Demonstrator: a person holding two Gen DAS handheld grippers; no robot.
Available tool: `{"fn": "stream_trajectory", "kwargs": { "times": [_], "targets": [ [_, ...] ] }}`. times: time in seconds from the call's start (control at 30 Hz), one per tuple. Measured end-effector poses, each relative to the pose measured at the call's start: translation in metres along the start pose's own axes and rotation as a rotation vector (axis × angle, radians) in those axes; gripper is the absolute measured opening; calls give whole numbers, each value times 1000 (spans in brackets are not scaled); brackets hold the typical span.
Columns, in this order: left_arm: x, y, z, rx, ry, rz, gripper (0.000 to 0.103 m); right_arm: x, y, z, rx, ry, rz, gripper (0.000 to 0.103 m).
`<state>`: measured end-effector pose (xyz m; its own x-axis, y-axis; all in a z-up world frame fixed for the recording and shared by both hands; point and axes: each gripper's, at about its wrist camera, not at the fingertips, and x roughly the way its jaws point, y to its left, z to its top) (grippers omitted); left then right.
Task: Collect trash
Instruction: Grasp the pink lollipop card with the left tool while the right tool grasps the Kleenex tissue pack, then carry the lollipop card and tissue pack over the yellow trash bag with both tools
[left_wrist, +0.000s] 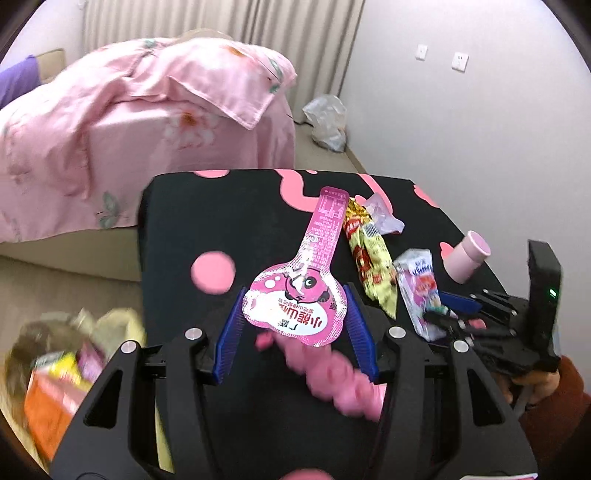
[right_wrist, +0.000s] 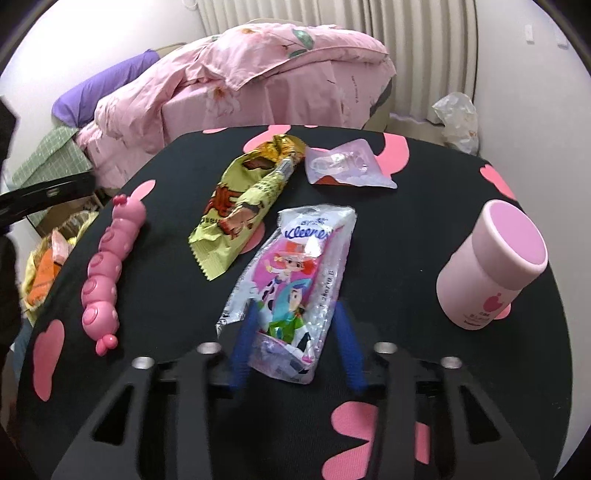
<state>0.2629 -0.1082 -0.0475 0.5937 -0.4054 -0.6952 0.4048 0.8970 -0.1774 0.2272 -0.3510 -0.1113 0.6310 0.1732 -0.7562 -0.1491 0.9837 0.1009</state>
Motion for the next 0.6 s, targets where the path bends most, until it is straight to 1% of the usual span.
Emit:
{"fn": "stream_trajectory", "kwargs": {
  "times": [0.03,0.1,0.13,0.2,0.33,0.5,0.6],
  "targets": [
    [-5,0,-5,-7,-1,0,50,-1,3,0,-12,-2,-2,18],
    [-17,-1,-18,-14,-2,-3,50,-4,8,-2,-24,-12,6,14],
    [-24,-2,-26,-9,-7,13,50,-7,10,-4,-28,-18,11,12],
    [-36,1,-36,-10,-21,40,50,-13,15,-6,-21,-30,21,12],
    [-53,16,-52,-57,-28,34,50,-39,30,-6,-10,-86,29,11],
    [-73,38,-69,-103,-42,68,50,-74,60,8,-68,-159,36,11],
    [-87,51,-78,-130,-60,88,50,-85,82,15,-114,-184,50,11]
  ]
}}
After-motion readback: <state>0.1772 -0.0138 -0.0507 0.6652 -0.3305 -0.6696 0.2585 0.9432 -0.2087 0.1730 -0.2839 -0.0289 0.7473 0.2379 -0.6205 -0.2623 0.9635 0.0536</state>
